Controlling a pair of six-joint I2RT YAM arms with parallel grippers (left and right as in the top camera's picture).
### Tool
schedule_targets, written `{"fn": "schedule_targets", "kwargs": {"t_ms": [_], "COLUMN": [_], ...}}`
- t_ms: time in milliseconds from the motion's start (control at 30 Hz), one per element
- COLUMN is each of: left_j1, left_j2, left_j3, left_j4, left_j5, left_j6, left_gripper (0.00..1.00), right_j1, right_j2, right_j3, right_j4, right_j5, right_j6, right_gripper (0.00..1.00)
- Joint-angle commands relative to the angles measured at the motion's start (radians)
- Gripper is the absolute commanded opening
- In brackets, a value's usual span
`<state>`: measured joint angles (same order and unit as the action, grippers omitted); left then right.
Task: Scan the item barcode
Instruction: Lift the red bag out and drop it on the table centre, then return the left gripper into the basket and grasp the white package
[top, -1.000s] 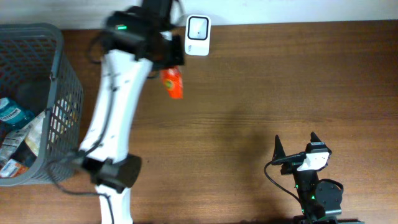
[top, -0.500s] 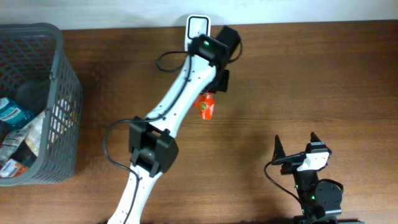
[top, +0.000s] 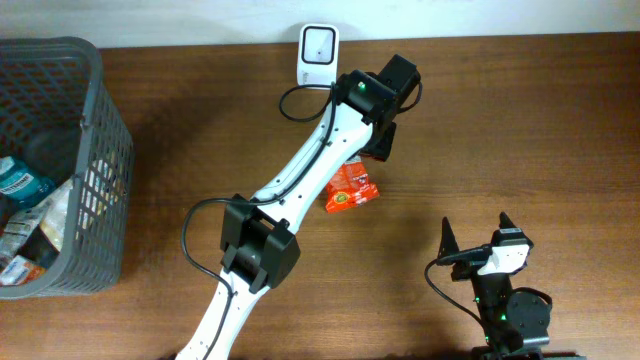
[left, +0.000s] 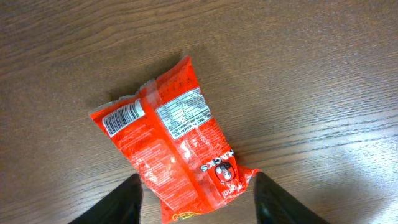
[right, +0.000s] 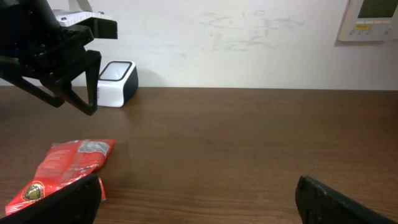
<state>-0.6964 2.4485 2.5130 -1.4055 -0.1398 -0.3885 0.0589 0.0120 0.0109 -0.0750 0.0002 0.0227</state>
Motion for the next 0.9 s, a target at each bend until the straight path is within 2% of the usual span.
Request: {"fn": "schedule_targets", "kwargs": {"t_ms": [0,100,200,400,433,467,600,867], "left_j1": [0.005,0.02,0.052,0.153,0.173,0.192,0.301,0.489], "left_j2": [-0.014,-0.032,-0.06,-0.146,-0.164,-0.184,-0.269,-0.379], "left_j3": [0.035,0.127,0.257,0.449,0.457,0.457,0.457,0.456], "left_j4": [-0.036,-0.1,-0.166,-0.282,-0.283,-0.283,-0.283,-0.283], "left_j5": [-0.015,-0.016,-0.015,-0.053,-0.052,-0.053,-0.052,-0.048], "left_j6": [0.002,0.002,0.002,0.001,0.002,0.002,0.028,0.069], "left_gripper": [0.62,0.69,0.82,0.82,0.82,0.88,0.99,0.99], "right_j1": [0.006,0.006,0.006,0.006,0.006,0.006,0.006,0.006], "right_j2": [-0.006,-0.006,-0.006,-0.006,-0.006,-0.006,-0.006,-0.006], "right_j3": [-0.005,-0.005,-0.005,-0.005,-0.005,-0.005,-0.005,-0.005], "right_j4": [-0.007,-0.007,-0.007,-0.007,-0.007,-0.007,-0.007,-0.007], "right_j5": [0.012,0.012,0.012,0.012,0.012,0.012,0.012,0.012], "right_j6": [0.0,0.0,0.0,0.0,0.0,0.0,0.0,0.0], "right_gripper": [0.98,0.99,0.99,0.98,0.99,0.99,0.99,0.99]}}
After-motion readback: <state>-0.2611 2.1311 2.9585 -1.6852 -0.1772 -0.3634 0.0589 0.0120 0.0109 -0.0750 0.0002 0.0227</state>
